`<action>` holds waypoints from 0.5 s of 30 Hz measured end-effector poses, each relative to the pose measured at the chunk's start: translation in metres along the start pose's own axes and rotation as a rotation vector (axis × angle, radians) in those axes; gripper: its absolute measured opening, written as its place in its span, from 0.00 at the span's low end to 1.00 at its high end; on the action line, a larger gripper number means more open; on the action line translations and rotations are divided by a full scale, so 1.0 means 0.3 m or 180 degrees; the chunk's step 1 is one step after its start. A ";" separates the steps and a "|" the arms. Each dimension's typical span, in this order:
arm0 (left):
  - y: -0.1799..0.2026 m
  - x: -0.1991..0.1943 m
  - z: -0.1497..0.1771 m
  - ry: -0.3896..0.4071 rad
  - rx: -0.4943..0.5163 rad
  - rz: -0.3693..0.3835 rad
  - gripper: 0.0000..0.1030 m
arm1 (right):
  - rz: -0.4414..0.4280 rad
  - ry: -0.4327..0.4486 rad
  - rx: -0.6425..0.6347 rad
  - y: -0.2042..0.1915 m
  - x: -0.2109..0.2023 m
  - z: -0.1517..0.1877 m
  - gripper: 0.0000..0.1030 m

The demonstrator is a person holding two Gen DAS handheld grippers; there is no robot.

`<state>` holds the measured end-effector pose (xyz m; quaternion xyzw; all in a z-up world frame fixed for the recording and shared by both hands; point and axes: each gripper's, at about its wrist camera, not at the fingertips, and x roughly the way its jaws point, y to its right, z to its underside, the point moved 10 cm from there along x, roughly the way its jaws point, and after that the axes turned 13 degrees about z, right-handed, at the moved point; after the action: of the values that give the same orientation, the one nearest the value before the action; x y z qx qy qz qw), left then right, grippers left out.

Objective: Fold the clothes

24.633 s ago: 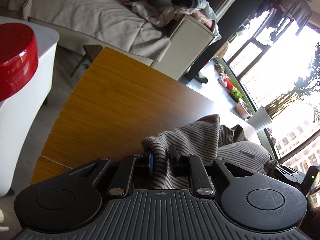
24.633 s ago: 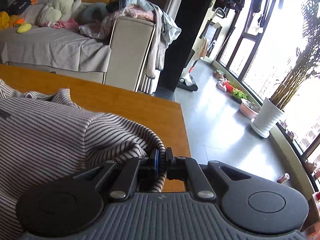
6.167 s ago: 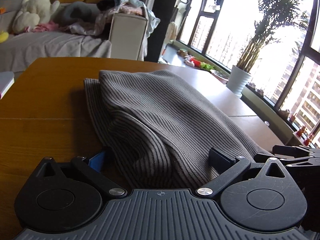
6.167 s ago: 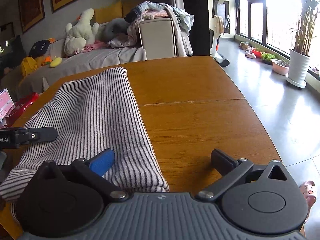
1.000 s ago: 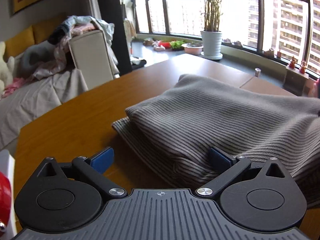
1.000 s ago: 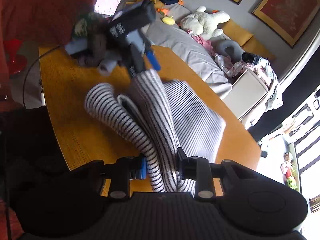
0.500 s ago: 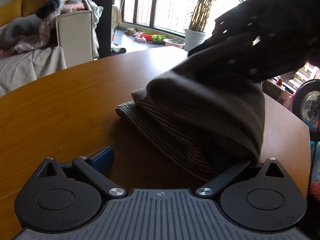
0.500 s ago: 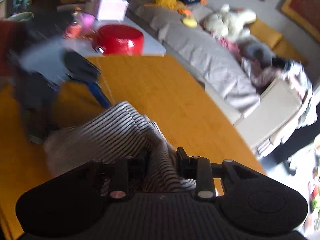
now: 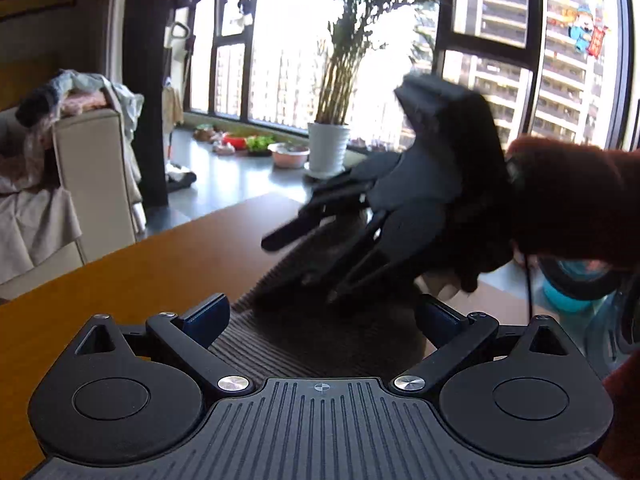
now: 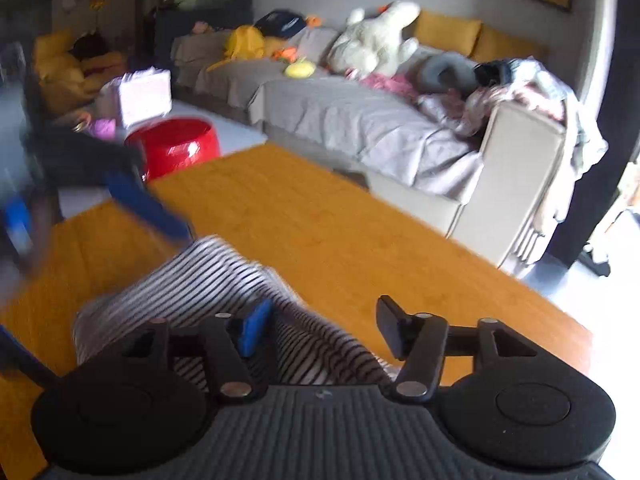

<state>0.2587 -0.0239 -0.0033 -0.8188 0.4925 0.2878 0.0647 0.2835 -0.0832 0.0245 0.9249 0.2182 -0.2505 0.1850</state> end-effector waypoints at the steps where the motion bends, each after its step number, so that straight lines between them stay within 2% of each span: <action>1: -0.018 0.026 0.013 -0.0044 -0.0030 -0.0054 0.91 | 0.0092 0.0118 0.0072 0.027 -0.047 -0.023 0.57; 3: -0.057 0.071 0.038 -0.0104 -0.0105 -0.0150 0.94 | 0.0246 0.0309 0.0131 0.064 -0.145 -0.048 0.43; 4: -0.072 0.077 0.037 -0.0092 -0.0173 -0.0167 0.94 | 0.0271 0.0341 0.0147 0.070 -0.182 -0.049 0.28; 5: -0.094 0.080 0.036 -0.0096 -0.0249 -0.0218 0.94 | 0.0244 0.0347 0.0180 0.068 -0.207 -0.042 0.24; 7: -0.137 0.091 0.040 -0.0117 -0.0400 -0.0267 0.96 | 0.0117 0.0247 0.0204 0.041 -0.212 -0.011 0.24; 10: -0.192 0.103 0.057 -0.0129 -0.0696 -0.0152 0.99 | 0.0285 -0.0145 0.0194 0.041 -0.087 0.105 0.24; 12: -0.213 0.096 0.060 -0.0126 -0.0749 -0.0188 0.98 | 0.0371 -0.0394 0.0312 0.058 0.022 0.200 0.24; 15: -0.206 0.044 0.024 -0.0053 -0.0628 -0.0220 0.93 | 0.0363 -0.0305 0.0585 0.074 0.050 0.209 0.24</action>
<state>0.3126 0.0001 -0.0275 -0.8353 0.4327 0.3393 -0.0023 0.2822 -0.1254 -0.0291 0.9358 0.1323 -0.3024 0.1236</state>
